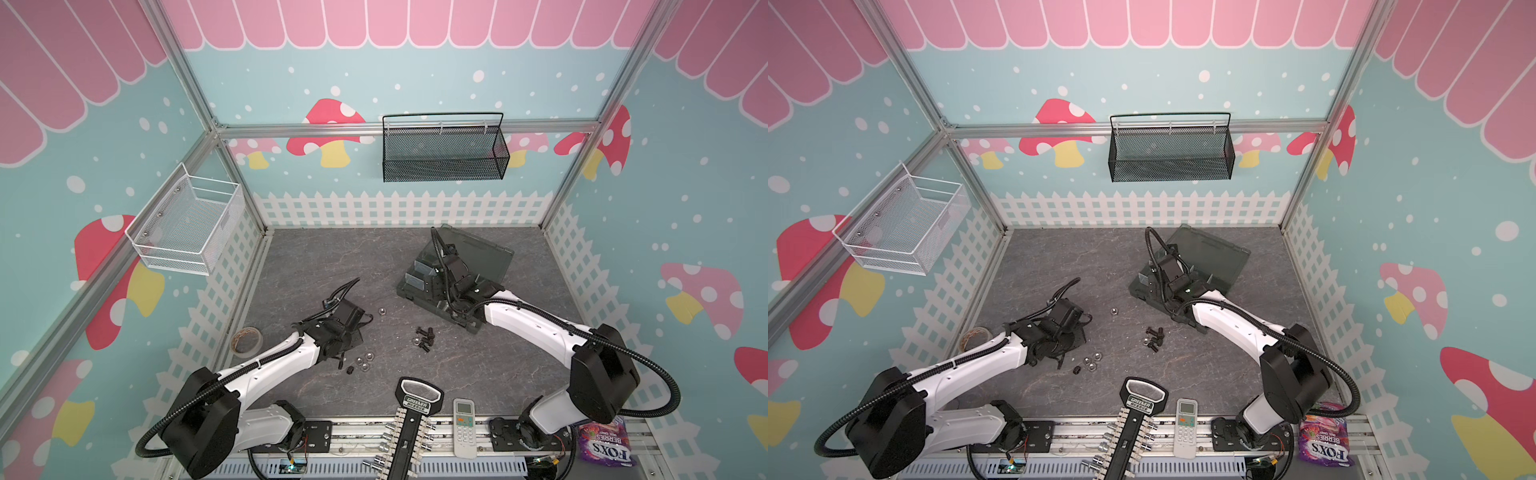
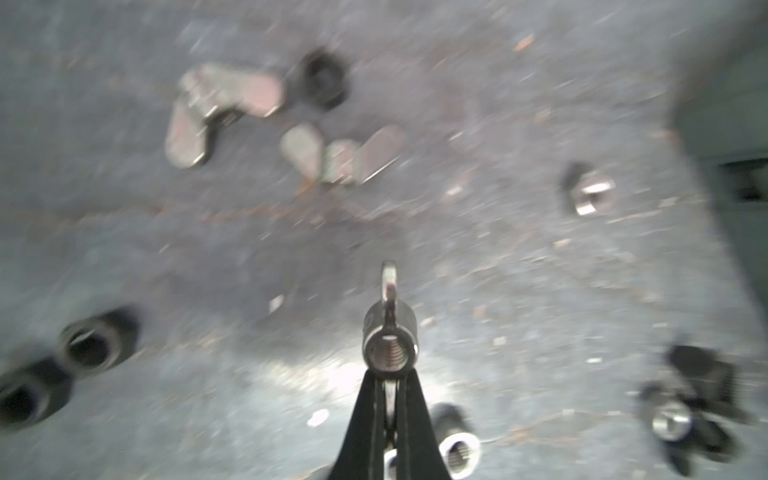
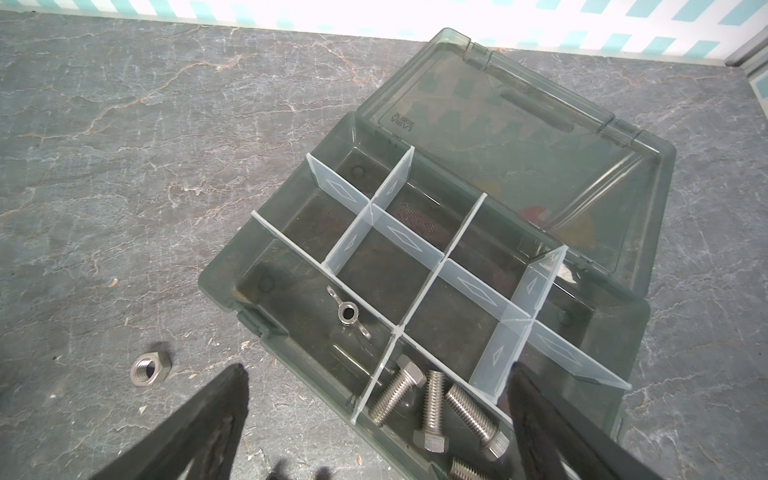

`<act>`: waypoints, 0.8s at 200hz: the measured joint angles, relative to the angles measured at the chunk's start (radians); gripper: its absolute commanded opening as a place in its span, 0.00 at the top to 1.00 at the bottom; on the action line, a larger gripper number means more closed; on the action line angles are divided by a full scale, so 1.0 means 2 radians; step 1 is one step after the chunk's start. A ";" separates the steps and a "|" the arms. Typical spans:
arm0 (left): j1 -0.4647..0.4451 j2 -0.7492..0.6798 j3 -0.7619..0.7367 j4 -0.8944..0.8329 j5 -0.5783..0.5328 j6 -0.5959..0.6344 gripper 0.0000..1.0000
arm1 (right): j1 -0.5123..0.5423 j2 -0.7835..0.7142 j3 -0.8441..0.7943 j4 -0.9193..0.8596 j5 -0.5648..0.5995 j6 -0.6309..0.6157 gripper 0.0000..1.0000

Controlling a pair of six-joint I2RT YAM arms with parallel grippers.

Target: Sort the screws and nuts into containers

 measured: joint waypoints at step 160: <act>-0.065 0.320 0.323 0.133 0.090 0.015 1.00 | 0.000 -0.131 -0.079 -0.028 0.095 0.061 0.02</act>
